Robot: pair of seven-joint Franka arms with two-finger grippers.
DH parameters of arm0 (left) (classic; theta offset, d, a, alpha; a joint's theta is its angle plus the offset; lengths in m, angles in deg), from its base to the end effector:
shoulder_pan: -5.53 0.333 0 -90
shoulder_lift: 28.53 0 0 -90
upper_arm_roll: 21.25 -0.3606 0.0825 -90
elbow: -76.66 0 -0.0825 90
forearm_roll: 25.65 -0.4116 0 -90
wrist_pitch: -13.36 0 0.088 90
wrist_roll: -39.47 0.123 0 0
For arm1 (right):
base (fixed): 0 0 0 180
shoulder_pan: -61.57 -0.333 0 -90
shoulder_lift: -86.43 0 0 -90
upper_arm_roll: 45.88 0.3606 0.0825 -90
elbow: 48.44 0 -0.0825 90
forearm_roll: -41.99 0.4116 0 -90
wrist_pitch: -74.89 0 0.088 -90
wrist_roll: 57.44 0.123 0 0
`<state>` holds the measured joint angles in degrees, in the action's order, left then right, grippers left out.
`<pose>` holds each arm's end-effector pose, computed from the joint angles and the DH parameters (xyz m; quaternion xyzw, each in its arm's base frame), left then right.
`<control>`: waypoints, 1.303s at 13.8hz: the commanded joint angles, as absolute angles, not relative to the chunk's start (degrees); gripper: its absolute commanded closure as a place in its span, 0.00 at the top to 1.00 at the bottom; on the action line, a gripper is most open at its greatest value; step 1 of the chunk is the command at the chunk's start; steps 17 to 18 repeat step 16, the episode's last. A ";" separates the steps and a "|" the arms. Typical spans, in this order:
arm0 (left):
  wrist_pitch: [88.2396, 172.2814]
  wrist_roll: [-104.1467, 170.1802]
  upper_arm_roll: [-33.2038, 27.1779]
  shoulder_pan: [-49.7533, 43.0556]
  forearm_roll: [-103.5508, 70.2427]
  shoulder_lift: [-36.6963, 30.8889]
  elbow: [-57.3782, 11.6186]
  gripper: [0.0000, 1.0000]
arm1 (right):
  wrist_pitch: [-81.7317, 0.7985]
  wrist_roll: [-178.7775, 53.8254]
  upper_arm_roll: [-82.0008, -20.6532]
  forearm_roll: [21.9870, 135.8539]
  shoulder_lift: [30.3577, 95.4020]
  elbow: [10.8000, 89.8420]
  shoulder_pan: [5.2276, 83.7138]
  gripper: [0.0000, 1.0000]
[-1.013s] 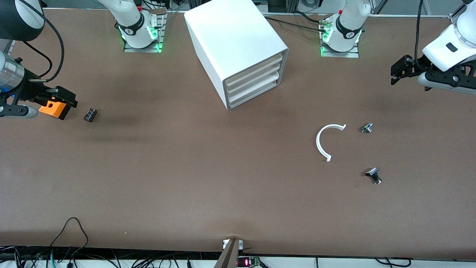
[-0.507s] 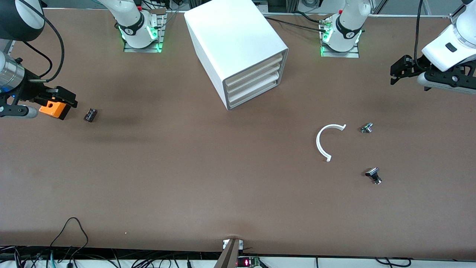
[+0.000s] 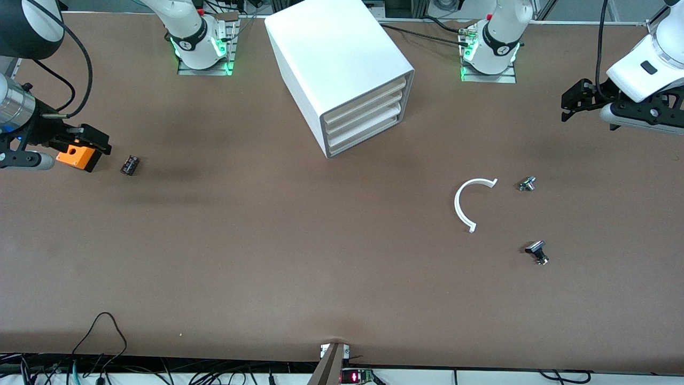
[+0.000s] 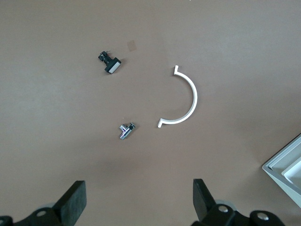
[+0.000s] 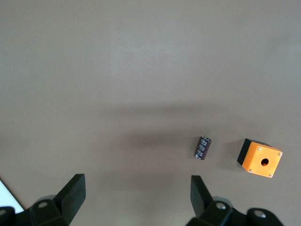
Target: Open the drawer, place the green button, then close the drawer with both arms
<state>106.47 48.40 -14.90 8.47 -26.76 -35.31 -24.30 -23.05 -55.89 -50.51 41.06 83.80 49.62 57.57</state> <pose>0.5407 -0.0334 0.6281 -0.9940 0.1076 0.0105 0.0157 0.6006 -0.0075 0.5672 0.9995 -0.0177 -0.0238 0.0101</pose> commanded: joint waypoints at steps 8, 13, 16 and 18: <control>104.86 47.55 -14.84 8.51 -27.23 -34.33 -22.22 1.00 | -22.67 -55.16 -50.45 40.93 83.27 48.42 57.53 0.99; 104.77 47.38 -15.01 8.60 -25.82 -34.33 -22.22 1.00 | -22.76 -55.16 -50.45 40.93 83.27 48.42 57.44 0.99; 104.77 47.38 -15.01 8.60 -25.82 -34.33 -22.13 1.00 | -22.84 -55.16 -50.45 40.93 83.27 48.42 57.35 0.99; 104.77 47.38 -15.01 8.60 -25.82 -34.33 -22.13 1.00 | -22.84 -55.16 -50.45 40.93 83.27 48.42 57.35 0.99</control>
